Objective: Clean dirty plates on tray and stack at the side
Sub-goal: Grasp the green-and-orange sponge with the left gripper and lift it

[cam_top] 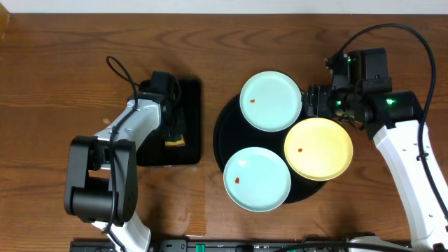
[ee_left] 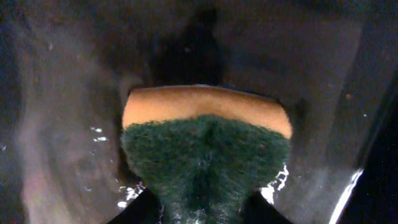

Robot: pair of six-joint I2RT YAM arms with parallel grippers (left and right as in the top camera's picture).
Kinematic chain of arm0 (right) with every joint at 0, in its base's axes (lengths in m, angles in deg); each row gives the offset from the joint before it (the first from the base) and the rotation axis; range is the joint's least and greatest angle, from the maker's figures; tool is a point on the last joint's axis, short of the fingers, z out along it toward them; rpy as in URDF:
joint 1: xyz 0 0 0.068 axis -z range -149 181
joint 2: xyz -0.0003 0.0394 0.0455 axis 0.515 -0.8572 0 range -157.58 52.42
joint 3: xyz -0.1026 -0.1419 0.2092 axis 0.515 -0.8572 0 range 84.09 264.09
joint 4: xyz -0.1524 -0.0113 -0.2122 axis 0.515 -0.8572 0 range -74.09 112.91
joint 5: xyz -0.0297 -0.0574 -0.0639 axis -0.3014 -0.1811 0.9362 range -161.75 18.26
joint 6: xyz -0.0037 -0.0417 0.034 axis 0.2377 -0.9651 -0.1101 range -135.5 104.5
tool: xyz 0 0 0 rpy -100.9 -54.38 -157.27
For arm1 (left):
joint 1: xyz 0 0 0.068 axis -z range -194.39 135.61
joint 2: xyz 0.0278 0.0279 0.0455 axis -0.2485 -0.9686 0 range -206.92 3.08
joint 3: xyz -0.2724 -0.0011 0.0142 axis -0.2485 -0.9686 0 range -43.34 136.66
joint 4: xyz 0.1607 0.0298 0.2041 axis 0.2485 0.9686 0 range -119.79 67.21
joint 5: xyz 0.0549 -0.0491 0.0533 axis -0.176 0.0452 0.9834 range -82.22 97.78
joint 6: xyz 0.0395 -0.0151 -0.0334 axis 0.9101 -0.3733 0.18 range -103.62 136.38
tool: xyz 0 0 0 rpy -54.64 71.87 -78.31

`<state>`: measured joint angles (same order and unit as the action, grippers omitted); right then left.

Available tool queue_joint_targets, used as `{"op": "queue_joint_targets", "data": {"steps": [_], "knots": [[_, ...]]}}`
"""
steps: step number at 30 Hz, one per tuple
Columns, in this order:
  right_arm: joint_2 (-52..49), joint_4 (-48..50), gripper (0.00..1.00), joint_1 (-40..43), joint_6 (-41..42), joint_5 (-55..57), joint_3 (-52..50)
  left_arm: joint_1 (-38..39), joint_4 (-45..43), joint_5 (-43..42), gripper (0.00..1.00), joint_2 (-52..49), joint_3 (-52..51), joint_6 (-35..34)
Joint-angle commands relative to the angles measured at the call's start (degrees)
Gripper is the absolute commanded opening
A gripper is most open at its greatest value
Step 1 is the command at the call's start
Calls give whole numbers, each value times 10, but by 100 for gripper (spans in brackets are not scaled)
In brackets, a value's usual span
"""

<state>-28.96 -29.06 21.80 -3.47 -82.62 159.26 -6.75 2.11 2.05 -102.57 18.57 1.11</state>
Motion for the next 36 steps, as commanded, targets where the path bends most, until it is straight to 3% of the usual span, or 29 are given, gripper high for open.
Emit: {"op": "queue_joint_targets", "data": {"steps": [1,2,9,10,11,14,26,32,36], "knots": [[-4,0,70,-3,8,1,9,1,12,0,14,-11,-5,7],[-4,0,69,-3,9,1,9,1,20,-3,8,-7,0,7],[-4,0,70,-3,8,1,9,1,87,-33,8,61,51,7],[-4,0,70,-3,8,1,9,1,88,-33,13,74,51,7],[-4,-1,70,-3,8,1,9,1,88,-33,25,86,51,7],[-4,-1,70,-3,8,1,9,1,88,-32,38,102,51,7],[-4,-1,71,-3,8,1,9,2,39,-8,38,40,5,7],[-4,-1,72,-3,8,1,9,2,33,-29,27,-22,4,4],[-4,-1,72,-3,8,1,9,2,34,-29,8,-47,4,4]]}}
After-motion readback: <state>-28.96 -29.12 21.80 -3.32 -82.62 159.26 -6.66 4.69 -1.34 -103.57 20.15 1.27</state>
